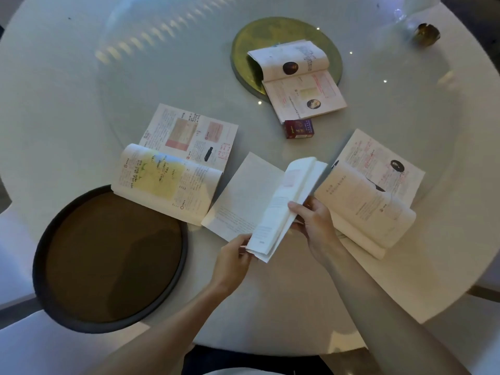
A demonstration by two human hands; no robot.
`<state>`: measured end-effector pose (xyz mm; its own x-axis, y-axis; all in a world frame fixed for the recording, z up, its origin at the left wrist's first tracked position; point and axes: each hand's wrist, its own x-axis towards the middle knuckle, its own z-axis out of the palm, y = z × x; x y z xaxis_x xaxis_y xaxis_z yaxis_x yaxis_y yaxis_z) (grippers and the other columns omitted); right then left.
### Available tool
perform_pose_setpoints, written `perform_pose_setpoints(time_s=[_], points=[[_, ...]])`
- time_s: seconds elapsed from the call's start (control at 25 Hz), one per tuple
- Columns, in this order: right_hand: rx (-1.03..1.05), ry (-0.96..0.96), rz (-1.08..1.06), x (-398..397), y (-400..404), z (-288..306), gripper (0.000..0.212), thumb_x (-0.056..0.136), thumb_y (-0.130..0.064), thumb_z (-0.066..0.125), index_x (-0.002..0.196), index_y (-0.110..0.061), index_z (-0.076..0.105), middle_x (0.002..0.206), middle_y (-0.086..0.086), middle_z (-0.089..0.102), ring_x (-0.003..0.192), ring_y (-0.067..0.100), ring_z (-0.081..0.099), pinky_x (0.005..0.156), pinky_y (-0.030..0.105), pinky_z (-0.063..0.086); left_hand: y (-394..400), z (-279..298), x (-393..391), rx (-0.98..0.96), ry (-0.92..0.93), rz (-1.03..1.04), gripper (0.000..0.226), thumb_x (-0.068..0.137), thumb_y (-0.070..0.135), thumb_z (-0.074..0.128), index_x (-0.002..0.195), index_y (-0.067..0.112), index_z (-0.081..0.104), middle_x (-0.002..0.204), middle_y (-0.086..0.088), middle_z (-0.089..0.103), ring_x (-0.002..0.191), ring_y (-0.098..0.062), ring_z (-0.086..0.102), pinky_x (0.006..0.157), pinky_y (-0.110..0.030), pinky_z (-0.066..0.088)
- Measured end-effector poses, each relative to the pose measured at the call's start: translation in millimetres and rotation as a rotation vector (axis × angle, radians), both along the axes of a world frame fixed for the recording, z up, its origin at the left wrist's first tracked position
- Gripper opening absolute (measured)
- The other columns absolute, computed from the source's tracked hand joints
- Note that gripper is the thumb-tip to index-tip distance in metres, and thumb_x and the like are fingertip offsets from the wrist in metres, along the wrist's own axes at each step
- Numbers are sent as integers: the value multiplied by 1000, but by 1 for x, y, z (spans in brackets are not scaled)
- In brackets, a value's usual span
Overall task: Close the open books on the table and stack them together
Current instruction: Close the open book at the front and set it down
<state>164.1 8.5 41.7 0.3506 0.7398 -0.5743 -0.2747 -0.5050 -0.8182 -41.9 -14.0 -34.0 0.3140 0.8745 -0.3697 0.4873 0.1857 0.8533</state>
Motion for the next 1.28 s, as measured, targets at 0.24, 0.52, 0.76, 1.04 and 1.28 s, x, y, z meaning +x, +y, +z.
perform_pose_setpoints(time_s=[0.24, 0.52, 0.76, 1.04, 1.28], points=[[-75, -4, 229, -20, 50, -10, 23, 96, -28, 69, 107, -9, 64, 105, 12, 75, 90, 26, 74, 82, 45, 59, 10, -13, 0, -215, 67, 219, 27, 100, 25, 60, 121, 9, 68, 115, -4, 74, 88, -17, 71, 66, -20, 57], [-182, -734, 580, 25, 75, -54, 26, 94, -25, 64, 116, -12, 68, 117, 6, 70, 112, 26, 65, 93, 36, 50, 8, -21, -2, -331, 94, 370, 23, 94, 28, 69, 112, 14, 70, 109, 1, 77, 88, -13, 73, 68, -27, 61], [-203, -1109, 1087, 33, 90, -71, 63, 97, -29, 60, 155, -20, 40, 169, 10, 24, 151, 31, 28, 119, 46, 31, -2, -19, 9, -508, 64, 707, 37, 89, 29, 75, 110, 11, 50, 105, -1, 66, 96, -17, 66, 68, -29, 55], [-161, -1146, 1078, 36, 71, -72, 49, 95, -27, 62, 141, -16, 55, 156, 14, 39, 139, 36, 37, 115, 41, 32, -6, -11, 11, -504, -207, 846, 13, 103, 14, 55, 115, 16, 53, 116, -5, 69, 104, -22, 70, 82, -44, 63], [-242, -1158, 1051, 35, 50, -65, 41, 95, -32, 59, 131, -13, 57, 131, 15, 52, 124, 35, 50, 96, 41, 46, -5, 19, 11, -226, -141, 759, 10, 107, 25, 47, 115, 25, 54, 113, 1, 69, 94, -14, 71, 64, -27, 62]])
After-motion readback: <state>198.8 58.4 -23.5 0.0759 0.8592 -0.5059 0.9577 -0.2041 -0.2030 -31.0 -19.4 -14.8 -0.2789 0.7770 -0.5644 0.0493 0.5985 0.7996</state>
